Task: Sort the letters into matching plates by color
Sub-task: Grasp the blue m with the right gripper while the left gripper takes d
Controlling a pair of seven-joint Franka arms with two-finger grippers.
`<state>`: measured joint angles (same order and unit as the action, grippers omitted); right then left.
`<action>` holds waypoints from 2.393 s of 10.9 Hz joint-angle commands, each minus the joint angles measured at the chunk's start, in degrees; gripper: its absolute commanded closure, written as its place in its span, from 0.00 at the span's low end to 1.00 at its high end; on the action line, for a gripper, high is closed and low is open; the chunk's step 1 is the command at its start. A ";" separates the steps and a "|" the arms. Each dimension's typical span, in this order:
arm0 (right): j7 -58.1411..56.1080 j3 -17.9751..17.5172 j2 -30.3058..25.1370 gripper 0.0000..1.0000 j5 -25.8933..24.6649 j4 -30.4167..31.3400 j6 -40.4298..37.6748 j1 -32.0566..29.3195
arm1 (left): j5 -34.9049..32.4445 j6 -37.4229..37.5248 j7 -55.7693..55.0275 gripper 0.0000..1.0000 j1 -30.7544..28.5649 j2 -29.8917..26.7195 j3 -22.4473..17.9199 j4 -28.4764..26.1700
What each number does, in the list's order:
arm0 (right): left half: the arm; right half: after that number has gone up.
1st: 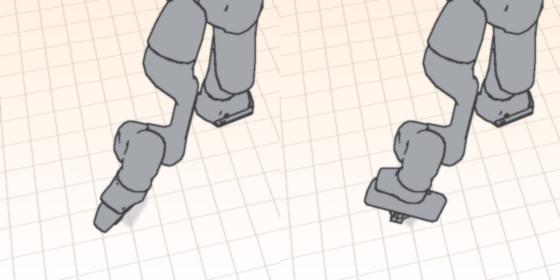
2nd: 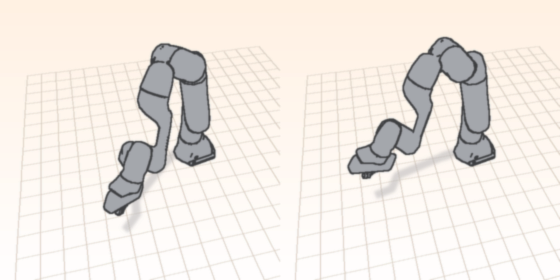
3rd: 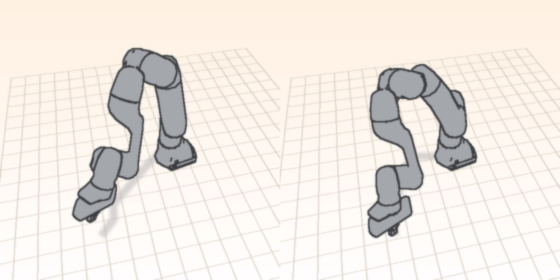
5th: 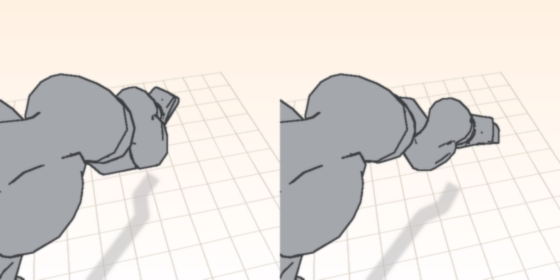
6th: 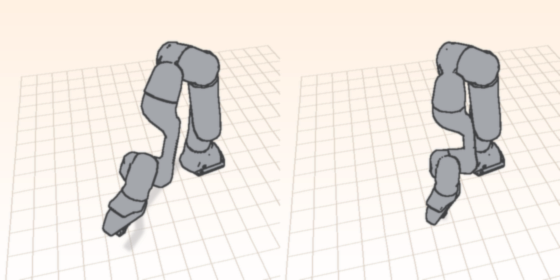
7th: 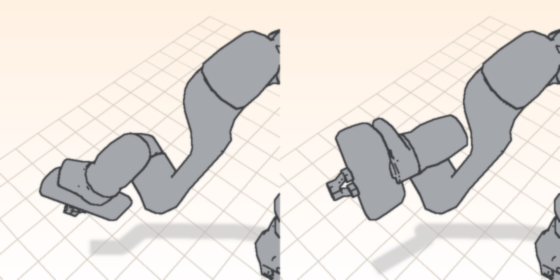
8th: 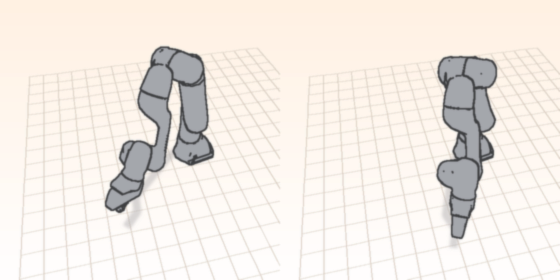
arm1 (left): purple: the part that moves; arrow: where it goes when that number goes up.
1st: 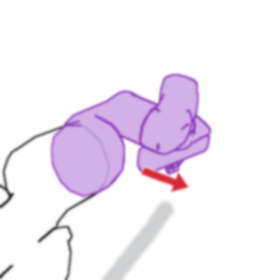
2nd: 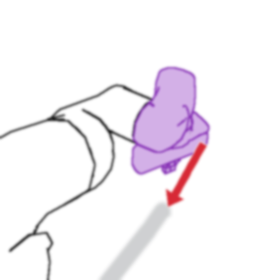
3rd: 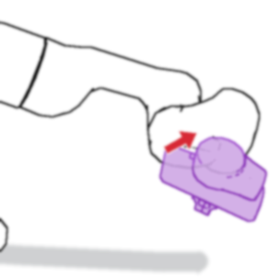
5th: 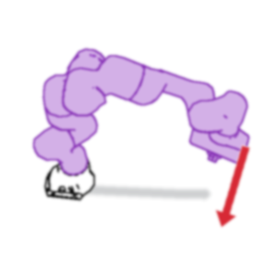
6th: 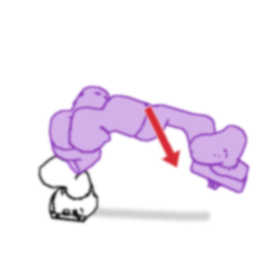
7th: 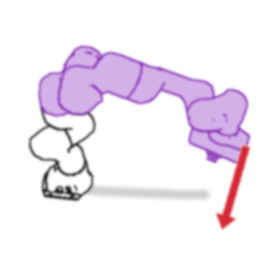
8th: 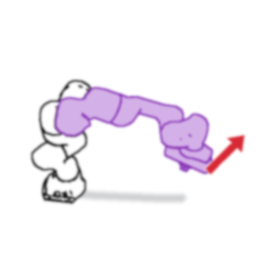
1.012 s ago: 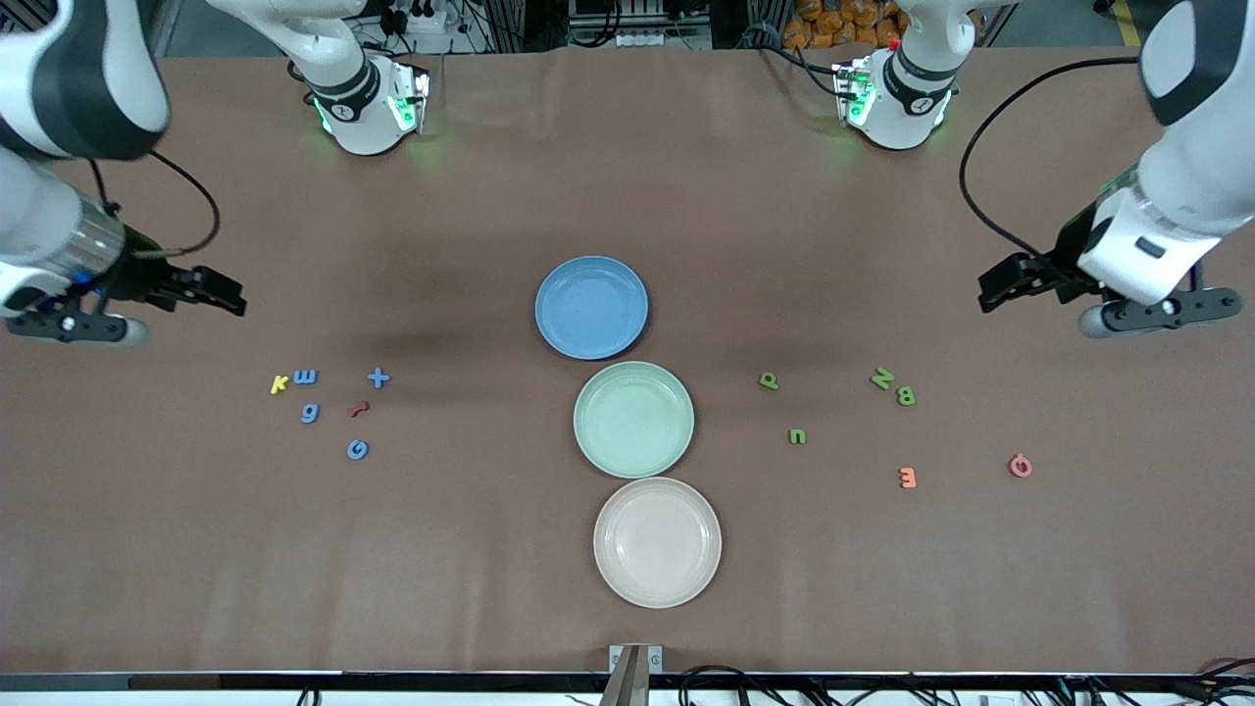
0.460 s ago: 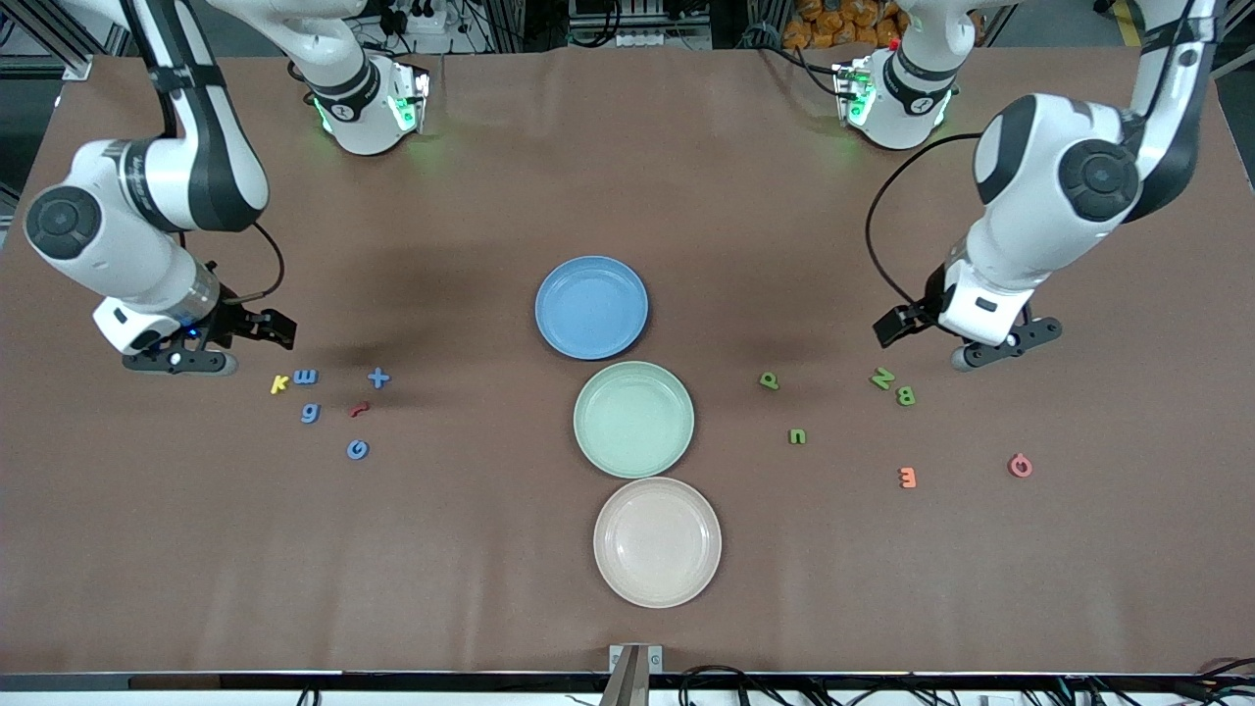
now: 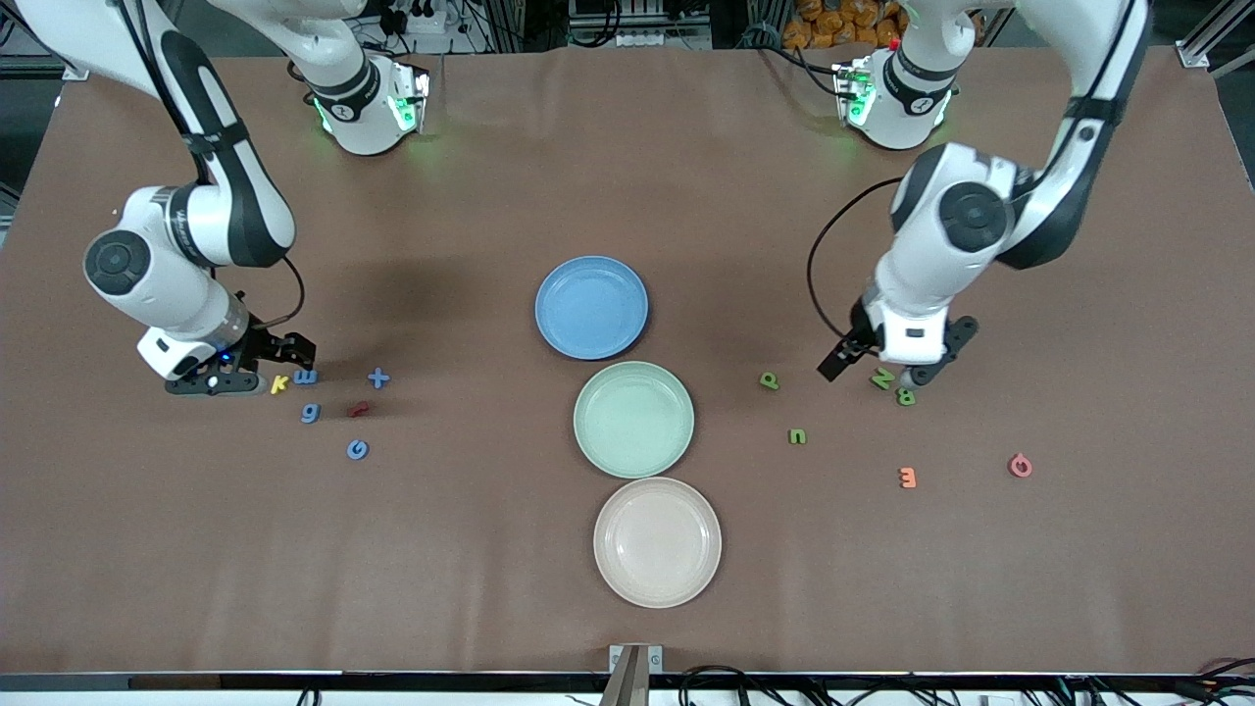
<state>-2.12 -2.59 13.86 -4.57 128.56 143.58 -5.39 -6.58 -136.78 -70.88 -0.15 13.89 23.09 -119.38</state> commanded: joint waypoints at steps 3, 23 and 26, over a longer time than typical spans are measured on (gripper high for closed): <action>-1.04 -0.22 4.68 0.13 -0.44 2.04 7.57 -1.20 | -7.04 -4.73 -27.66 0.00 3.30 10.78 0.29 4.22; -2.27 0.31 10.22 0.33 -0.44 4.16 15.85 -2.43 | -16.89 -5.34 -37.31 0.00 8.68 24.69 -1.29 11.09; -2.27 0.39 10.23 0.60 -0.44 4.16 15.76 -2.43 | -17.06 -6.04 -38.01 0.90 8.68 24.69 -1.29 10.83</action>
<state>-3.97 -2.05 23.58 -4.57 132.43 158.33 -7.15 -21.40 -142.13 -107.01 8.24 38.04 21.92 -109.07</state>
